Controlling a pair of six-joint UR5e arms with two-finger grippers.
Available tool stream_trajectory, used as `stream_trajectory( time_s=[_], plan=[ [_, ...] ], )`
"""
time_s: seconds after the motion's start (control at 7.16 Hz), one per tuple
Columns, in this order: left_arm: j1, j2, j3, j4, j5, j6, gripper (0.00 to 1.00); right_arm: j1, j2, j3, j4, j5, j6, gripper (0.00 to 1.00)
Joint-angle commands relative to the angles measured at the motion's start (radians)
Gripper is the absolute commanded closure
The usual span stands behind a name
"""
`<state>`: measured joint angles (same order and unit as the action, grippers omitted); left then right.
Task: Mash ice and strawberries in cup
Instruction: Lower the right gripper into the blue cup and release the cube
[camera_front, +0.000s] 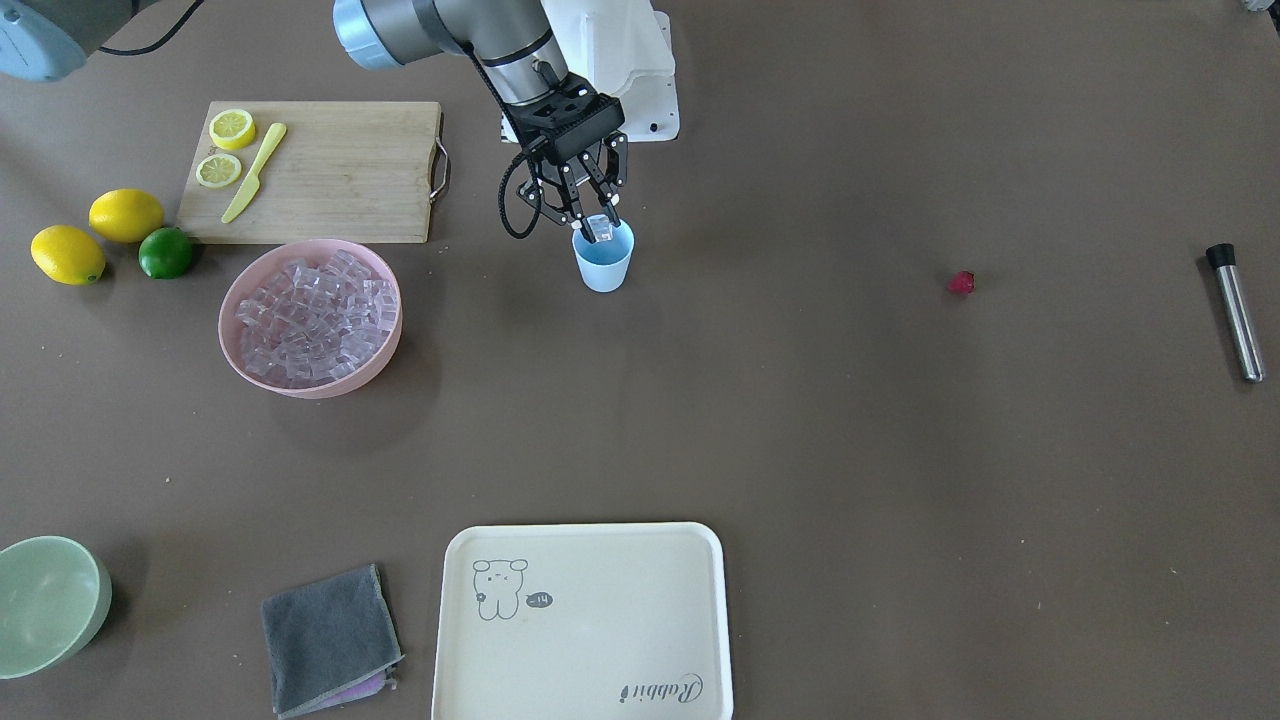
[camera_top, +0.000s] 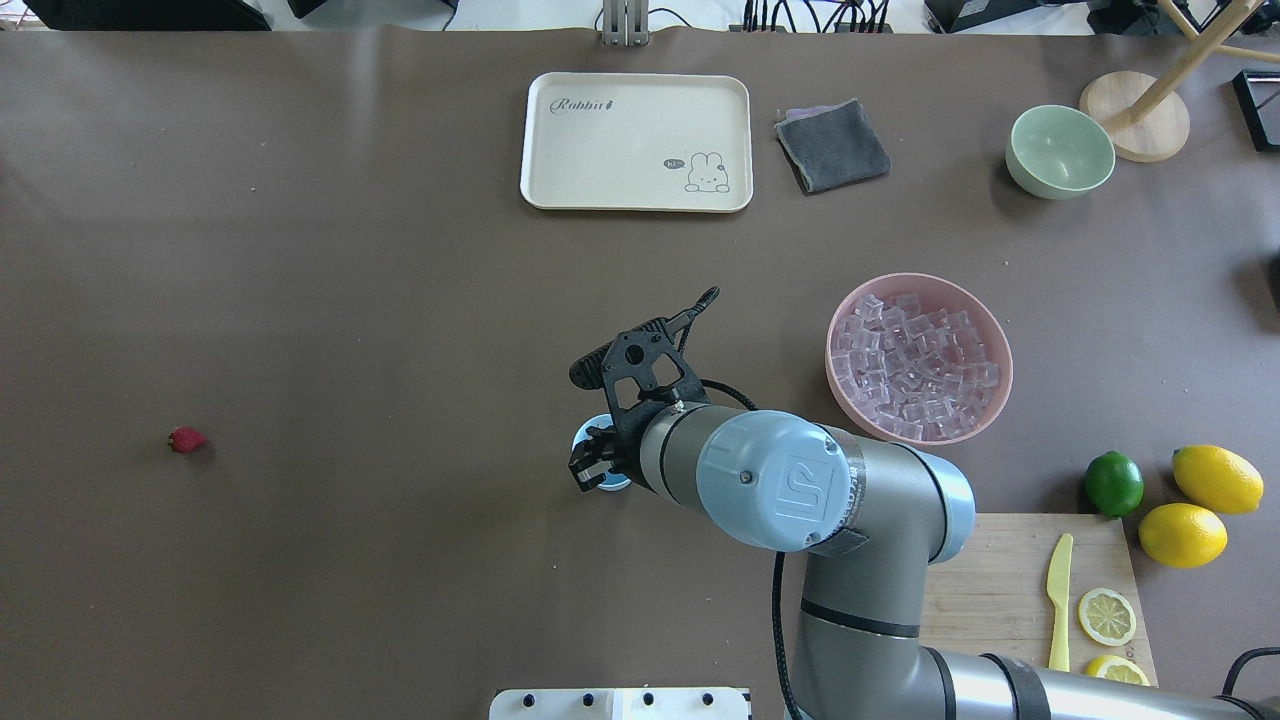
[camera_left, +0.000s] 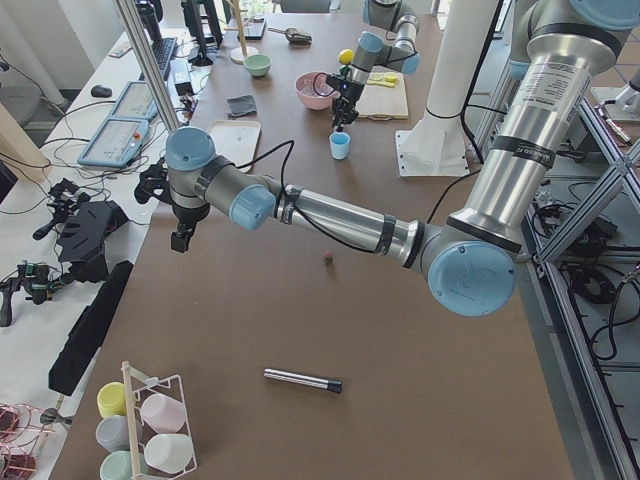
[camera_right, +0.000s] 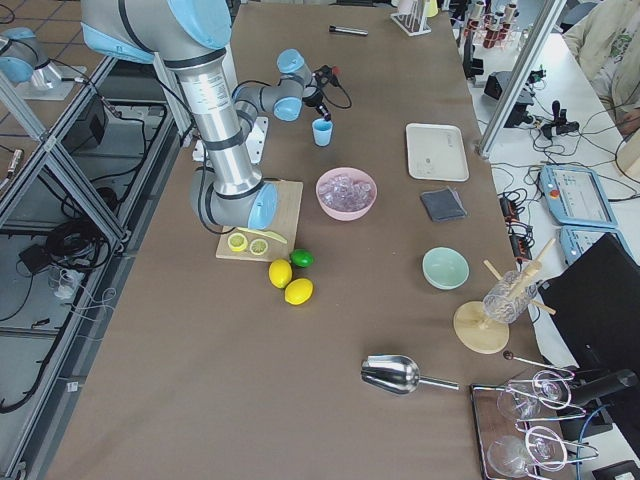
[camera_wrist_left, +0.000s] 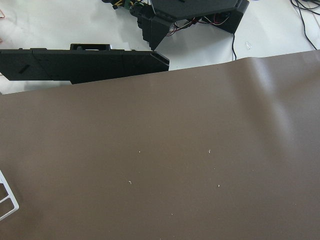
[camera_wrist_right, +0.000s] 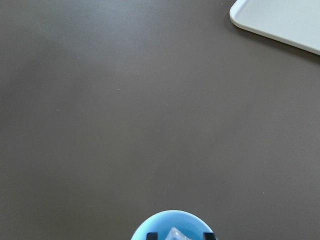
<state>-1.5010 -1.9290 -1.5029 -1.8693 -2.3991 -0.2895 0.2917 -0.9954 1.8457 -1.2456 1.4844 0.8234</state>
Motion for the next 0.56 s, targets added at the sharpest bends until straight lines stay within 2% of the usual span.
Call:
stream_trajectory(
  time_s=[0.0,0.14,0.42],
  plan=[
    [-0.001,0.001,0.004,-0.001,0.0,0.003,0.02,0.001,0.001,0.001,0.003,0.002,0.0,0.44],
    [0.001,0.002,0.006,-0.001,0.0,0.003,0.02,0.001,-0.002,0.0,0.023,0.0,0.0,0.0],
    [0.001,0.013,0.006,-0.005,0.0,0.004,0.02,0.004,0.0,0.003,0.026,0.0,0.0,0.0]
  ],
)
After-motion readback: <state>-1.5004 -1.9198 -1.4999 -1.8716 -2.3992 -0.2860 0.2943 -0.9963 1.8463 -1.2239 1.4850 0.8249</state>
